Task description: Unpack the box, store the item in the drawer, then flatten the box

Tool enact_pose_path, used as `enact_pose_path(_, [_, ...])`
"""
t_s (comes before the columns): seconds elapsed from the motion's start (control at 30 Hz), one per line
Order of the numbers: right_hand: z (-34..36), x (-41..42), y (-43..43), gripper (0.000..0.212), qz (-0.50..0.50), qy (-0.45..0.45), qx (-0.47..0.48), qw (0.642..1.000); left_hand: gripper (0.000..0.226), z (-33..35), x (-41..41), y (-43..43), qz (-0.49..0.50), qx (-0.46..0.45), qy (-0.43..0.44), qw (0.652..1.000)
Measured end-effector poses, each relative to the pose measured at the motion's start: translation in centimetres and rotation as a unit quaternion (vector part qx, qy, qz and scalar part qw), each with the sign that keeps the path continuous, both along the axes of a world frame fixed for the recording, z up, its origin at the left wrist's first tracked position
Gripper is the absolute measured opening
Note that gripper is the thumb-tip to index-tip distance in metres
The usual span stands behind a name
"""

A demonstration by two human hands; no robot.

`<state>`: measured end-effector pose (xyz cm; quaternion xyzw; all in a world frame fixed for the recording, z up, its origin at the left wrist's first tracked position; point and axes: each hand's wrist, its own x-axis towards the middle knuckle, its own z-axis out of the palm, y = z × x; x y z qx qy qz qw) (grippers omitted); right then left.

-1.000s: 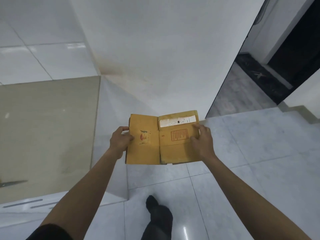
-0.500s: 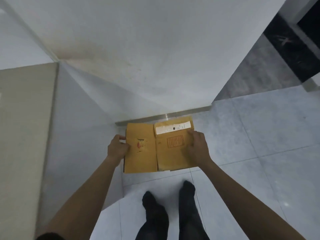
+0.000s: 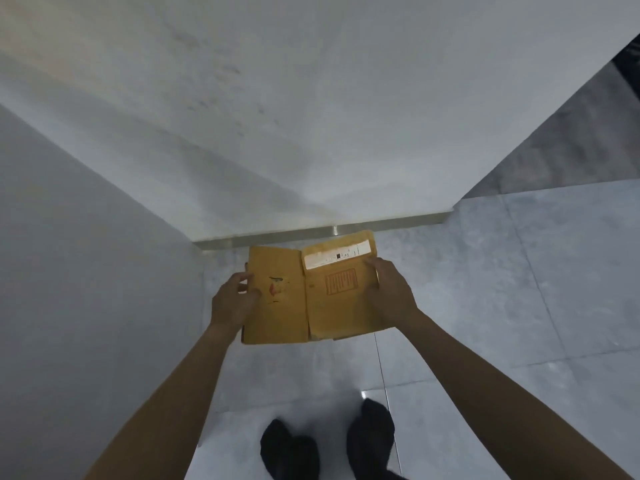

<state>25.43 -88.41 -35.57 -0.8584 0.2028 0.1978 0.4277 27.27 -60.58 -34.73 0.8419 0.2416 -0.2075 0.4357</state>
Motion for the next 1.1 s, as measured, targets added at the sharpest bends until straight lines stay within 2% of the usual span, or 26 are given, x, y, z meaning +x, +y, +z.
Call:
enact_pose_path(0.1, [-6.8, 1.8, 0.1, 0.017, 0.020, -0.037, -0.022, 0.999, 0.033, -6.9, 2.0, -0.4, 0.008, -0.007, -0.006, 1.000])
enact_pose_path(0.27, [-19.0, 5.2, 0.4, 0.027, 0.022, -0.058, -0.035, 0.997, 0.024, -19.6, 5.4, -0.6, -0.010, 0.000, -0.051, 0.999])
enact_pose_path(0.37, [-25.8, 7.3, 0.1, 0.036, 0.055, -0.074, -0.066, 0.994, 0.030, -26.9, 7.0, -0.6, -0.030, 0.008, -0.060, 0.998])
enact_pose_path(0.47, [-31.5, 8.9, -0.1, 0.037, 0.044, -0.084, -0.080, 0.992, 0.046, -32.3, 8.3, -1.1, -0.039, 0.001, -0.066, 0.997])
enact_pose_path(0.5, [-33.6, 9.3, -0.3, 0.038, 0.053, -0.092, -0.099, 0.989, 0.042, -33.8, 8.6, -1.3, -0.040, -0.002, -0.079, 0.996])
enact_pose_path(0.57, [-36.7, 9.9, -0.4, 0.042, 0.085, -0.089, -0.155, 0.980, 0.028, -36.7, 8.7, -1.6, -0.084, 0.056, -0.101, 0.990])
enact_pose_path(0.63, [-38.8, 10.1, -0.3, 0.045, 0.115, -0.090, -0.211, 0.967, 0.053, -39.1, 8.4, -1.4, -0.199, 0.165, -0.088, 0.962])
enact_pose_path(0.7, [-40.0, 10.0, 0.0, 0.051, 0.142, -0.072, -0.251, 0.955, 0.077, -40.8, 7.8, -1.2, -0.284, 0.246, -0.076, 0.923])
enact_pose_path(0.77, [-40.6, 10.1, 0.0, 0.059, 0.163, -0.052, -0.264, 0.949, 0.083, -41.6, 7.4, -1.2, -0.307, 0.270, -0.082, 0.909])
enact_pose_path(0.93, [-40.4, 10.4, 0.0, 0.056, 0.182, -0.035, -0.276, 0.943, 0.078, -41.0, 8.0, -1.5, -0.337, 0.295, -0.041, 0.893])
enact_pose_path(1.1, [-38.4, 11.6, 1.3, 0.057, 0.214, -0.061, -0.294, 0.930, 0.069, -39.0, 9.4, -2.6, -0.332, 0.282, -0.060, 0.898])
